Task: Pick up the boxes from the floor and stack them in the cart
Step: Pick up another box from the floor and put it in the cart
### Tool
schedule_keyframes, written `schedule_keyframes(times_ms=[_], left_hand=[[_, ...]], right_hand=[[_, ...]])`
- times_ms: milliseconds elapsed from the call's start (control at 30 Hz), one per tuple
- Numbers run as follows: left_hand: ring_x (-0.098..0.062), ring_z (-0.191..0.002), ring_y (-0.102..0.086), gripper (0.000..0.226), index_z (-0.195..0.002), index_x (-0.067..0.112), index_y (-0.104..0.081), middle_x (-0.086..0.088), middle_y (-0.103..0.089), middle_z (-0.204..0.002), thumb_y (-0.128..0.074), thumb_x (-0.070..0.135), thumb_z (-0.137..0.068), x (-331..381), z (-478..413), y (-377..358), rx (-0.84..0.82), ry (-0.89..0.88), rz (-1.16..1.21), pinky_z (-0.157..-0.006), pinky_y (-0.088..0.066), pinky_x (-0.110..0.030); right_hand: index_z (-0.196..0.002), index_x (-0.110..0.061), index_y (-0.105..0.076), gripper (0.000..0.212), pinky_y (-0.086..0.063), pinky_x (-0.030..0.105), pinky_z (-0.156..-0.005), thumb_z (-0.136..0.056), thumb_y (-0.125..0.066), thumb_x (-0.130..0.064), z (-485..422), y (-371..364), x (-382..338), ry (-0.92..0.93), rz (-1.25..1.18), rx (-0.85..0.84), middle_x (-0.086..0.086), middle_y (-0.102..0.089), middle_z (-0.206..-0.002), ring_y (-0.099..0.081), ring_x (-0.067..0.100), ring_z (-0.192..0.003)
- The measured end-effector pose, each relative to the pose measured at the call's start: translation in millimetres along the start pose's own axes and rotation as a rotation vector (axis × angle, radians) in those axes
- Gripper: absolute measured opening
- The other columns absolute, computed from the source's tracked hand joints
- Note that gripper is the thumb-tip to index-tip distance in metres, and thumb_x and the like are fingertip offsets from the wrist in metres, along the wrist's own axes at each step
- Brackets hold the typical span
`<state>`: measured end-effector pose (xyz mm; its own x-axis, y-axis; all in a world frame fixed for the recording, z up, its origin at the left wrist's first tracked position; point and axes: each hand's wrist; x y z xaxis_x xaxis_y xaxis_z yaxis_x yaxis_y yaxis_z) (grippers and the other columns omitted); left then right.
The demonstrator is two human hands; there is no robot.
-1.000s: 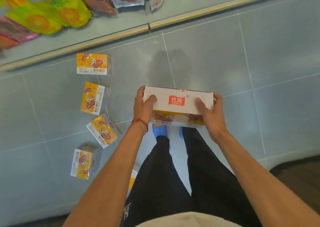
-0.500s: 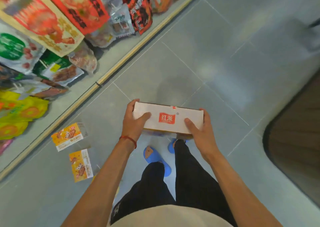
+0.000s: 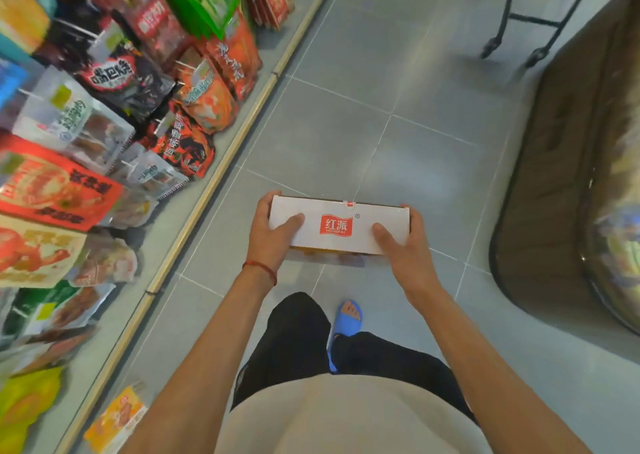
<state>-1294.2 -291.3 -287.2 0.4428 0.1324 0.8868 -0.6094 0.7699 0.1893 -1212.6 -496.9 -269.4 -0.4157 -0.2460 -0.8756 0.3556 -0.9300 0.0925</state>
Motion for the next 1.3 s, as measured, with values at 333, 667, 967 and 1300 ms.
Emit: schedule_keyframes(times_ms=[333,667,967,1300], left_hand=[[-0.018,-0.116,-0.060,0.048,-0.139,0.024,-0.044,-0.005,-0.057,-0.130,-0.065,0.023,-0.096,95.3,-158.0,-72.1,-0.134,-0.068,-0.042,-0.080,-0.056,-0.022],[-0.023,-0.115,-0.063,0.042,-0.137,0.026,-0.045,-0.006,-0.059,-0.129,-0.062,0.027,-0.098,204.1,-329.5,-138.2,-0.300,-0.088,-0.141,-0.091,-0.059,-0.040],[-0.025,-0.115,-0.063,0.041,-0.136,0.028,-0.048,-0.006,-0.060,-0.128,-0.061,0.023,-0.098,294.7,-462.2,-237.6,-0.399,-0.099,-0.139,-0.092,-0.059,-0.039],[-0.022,-0.114,-0.064,0.041,-0.135,0.030,-0.048,-0.004,-0.060,-0.127,-0.063,0.028,-0.096,402.4,-596.7,-386.8,-0.448,-0.156,-0.212,-0.098,-0.056,-0.046]], right_hand=[[-0.140,-0.026,-0.038,0.052,-0.056,0.013,-0.063,-0.098,-0.068,-0.020,-144.9,14.6,-75.2,0.023,-0.088,0.172,-0.007,-0.058,-0.124,-0.064,0.011,-0.110],[-0.141,-0.028,-0.039,0.053,-0.058,0.016,-0.067,-0.098,-0.069,-0.025,-292.1,12.7,-165.4,0.001,-0.129,0.344,-0.010,-0.060,-0.125,-0.065,0.012,-0.112],[-0.139,-0.022,-0.041,0.065,-0.053,0.010,-0.068,-0.087,-0.080,-0.012,-431.0,53.3,-236.5,-0.001,-0.211,0.462,-0.007,-0.060,-0.122,-0.062,0.003,-0.106],[-0.140,-0.025,-0.043,0.066,-0.055,0.025,-0.086,-0.086,-0.082,-0.018,-606.3,146.3,-327.6,0.013,-0.230,0.511,-0.003,-0.062,-0.130,-0.063,0.012,-0.115]])
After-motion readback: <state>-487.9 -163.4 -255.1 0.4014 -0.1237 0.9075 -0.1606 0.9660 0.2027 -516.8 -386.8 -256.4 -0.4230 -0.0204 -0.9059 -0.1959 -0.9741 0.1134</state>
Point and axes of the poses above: each hand's wrist, its own z-axis away from the middle knuckle, its own y-axis out of the back of the hand, x = y × z
